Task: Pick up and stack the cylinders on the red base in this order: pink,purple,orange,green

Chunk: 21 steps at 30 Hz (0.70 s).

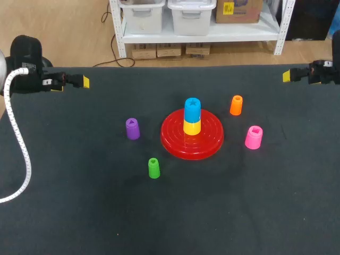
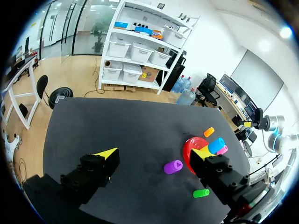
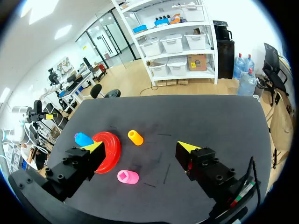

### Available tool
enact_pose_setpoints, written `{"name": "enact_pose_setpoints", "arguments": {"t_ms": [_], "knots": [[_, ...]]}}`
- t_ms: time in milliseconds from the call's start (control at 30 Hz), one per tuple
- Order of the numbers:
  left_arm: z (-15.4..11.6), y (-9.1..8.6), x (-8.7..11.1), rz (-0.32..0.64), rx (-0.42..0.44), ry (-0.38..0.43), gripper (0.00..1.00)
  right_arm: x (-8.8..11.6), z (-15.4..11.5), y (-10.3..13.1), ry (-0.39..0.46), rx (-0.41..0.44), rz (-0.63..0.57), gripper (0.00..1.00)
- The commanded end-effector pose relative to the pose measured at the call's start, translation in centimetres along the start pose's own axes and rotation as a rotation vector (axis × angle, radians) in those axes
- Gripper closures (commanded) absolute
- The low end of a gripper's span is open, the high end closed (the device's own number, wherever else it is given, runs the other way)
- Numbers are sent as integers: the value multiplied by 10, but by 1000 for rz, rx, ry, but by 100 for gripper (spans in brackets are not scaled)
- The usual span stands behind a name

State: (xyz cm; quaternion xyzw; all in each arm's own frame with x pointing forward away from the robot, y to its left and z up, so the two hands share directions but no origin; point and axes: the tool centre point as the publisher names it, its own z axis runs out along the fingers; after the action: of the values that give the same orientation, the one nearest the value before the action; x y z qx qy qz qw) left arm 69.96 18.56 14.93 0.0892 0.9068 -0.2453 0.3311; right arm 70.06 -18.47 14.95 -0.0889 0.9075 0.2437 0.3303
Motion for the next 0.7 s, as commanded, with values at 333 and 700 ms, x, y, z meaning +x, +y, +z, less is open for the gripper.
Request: {"name": "enact_pose_setpoints", "arguments": {"t_ms": [333, 700], "knots": [[0, -1, -1, -1, -7, 4, 0, 0, 0, 0, 0, 0, 0, 0], [-1, 1, 1, 152, 11, -7, 0, 0, 0, 0, 0, 0, 0, 0]]}}
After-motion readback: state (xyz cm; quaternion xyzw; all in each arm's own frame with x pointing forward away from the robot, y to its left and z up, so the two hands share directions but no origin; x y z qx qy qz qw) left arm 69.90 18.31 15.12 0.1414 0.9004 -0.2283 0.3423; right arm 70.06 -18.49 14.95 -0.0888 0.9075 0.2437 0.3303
